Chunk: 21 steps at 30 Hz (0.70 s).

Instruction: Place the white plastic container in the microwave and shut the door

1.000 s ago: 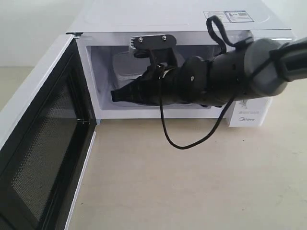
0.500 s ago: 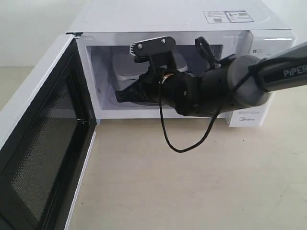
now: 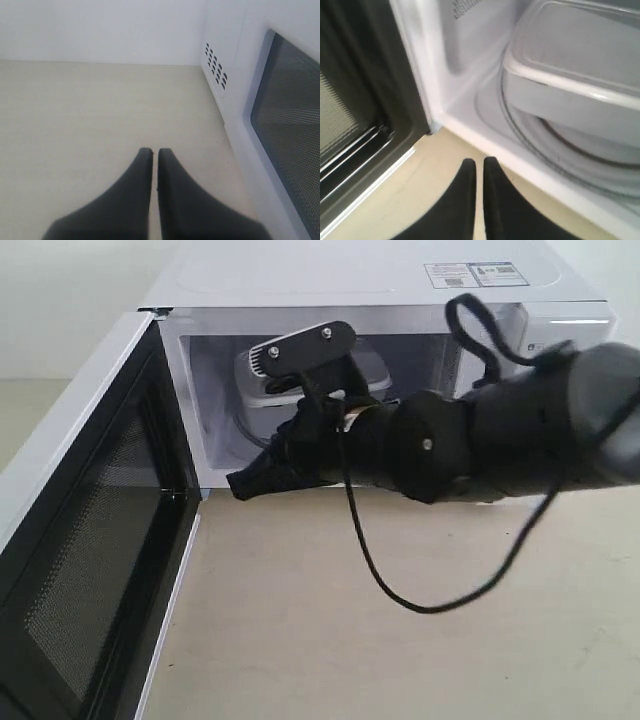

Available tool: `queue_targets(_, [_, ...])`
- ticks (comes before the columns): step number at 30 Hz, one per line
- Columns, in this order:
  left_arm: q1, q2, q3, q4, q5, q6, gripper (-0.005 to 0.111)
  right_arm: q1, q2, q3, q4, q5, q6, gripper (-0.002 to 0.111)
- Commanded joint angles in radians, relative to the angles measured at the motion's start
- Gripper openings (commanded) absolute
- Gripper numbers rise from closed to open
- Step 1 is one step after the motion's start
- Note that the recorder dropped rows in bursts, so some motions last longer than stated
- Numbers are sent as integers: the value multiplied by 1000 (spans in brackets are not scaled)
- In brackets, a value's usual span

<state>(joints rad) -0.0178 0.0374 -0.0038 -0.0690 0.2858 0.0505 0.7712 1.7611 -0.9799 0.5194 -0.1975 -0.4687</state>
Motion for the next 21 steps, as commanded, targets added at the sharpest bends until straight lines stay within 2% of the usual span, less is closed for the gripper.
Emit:
queue_targets(1, [2, -7, 4, -9, -2, 4, 4, 41, -169, 148, -5, 9, -8, 0])
queue_targets(8, [2, -7, 4, -9, -2, 4, 4, 146, -501, 315, -9, 93, -51, 0])
queue_targets(13, [2, -7, 4, -9, -2, 4, 4, 146, -685, 320, -9, 278, -152, 0])
queue_targets(16, [2, -7, 4, -9, -2, 4, 4, 146, -727, 320, -28, 350, -203, 0])
queue_targets(21, [2, -7, 4, -9, -2, 4, 4, 146, -739, 320, -31, 411, -173, 0])
